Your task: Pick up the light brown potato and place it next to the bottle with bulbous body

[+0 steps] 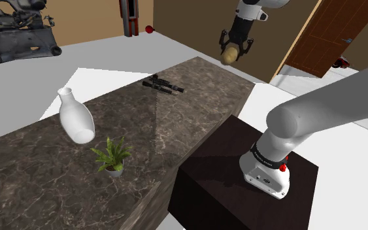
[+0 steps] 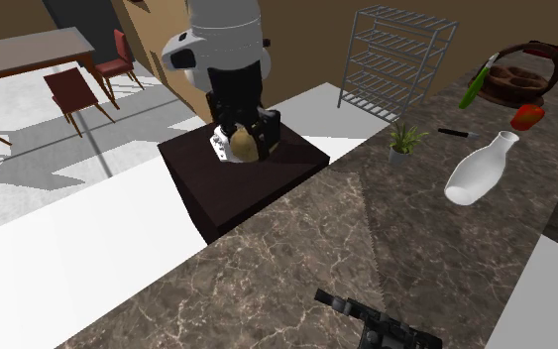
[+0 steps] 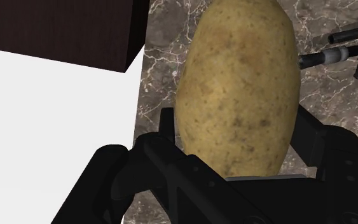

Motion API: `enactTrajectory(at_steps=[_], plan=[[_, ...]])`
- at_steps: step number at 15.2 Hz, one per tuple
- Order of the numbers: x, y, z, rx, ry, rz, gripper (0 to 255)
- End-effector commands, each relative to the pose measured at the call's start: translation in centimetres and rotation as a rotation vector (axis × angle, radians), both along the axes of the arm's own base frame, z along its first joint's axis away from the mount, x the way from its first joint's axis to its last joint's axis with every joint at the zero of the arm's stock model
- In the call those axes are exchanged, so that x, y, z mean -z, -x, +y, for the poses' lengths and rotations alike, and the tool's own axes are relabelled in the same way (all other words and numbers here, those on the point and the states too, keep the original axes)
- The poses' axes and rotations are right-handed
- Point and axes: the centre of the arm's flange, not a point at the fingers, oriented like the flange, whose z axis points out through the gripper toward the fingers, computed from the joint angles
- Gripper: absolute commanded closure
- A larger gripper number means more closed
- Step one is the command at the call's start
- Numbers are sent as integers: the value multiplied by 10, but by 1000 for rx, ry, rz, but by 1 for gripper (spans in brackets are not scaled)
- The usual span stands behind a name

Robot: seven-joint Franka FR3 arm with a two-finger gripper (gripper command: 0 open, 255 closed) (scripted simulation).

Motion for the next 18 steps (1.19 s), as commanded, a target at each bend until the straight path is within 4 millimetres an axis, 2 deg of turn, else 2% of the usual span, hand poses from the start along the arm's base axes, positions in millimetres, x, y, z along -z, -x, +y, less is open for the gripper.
enactTrajectory(at_steps=[1,18], plan=[[-1,-16,18,0,0,0,255],[-2,-145,202,0,0,0,255]])
